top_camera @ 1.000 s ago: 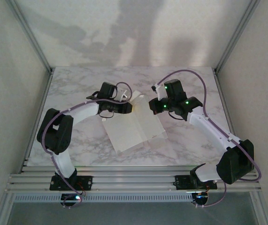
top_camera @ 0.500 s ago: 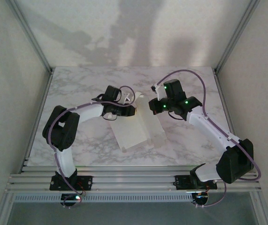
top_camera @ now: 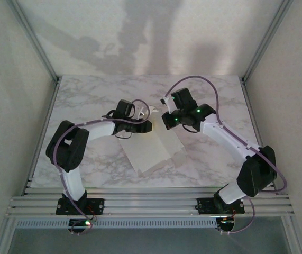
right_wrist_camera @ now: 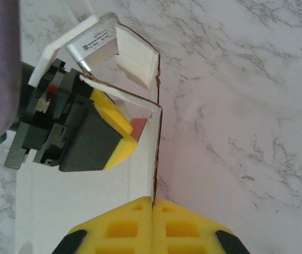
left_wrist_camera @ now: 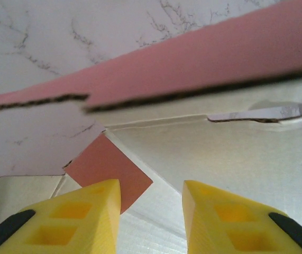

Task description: Fold the paper box

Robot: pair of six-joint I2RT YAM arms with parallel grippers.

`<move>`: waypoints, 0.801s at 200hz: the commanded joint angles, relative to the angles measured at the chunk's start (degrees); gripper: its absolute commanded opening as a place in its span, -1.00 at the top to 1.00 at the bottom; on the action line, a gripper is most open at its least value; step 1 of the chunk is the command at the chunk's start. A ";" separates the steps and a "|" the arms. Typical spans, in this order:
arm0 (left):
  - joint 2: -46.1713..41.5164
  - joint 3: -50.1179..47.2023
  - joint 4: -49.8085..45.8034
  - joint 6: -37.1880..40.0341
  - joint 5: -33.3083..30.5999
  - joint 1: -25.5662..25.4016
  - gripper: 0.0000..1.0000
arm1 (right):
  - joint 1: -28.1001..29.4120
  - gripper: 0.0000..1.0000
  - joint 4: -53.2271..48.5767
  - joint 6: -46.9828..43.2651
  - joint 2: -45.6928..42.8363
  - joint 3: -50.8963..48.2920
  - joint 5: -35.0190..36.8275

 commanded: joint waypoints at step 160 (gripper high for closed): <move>-18.93 -13.91 11.58 10.23 1.35 11.33 -0.29 | 8.24 1.00 -8.40 -5.16 10.43 11.58 9.33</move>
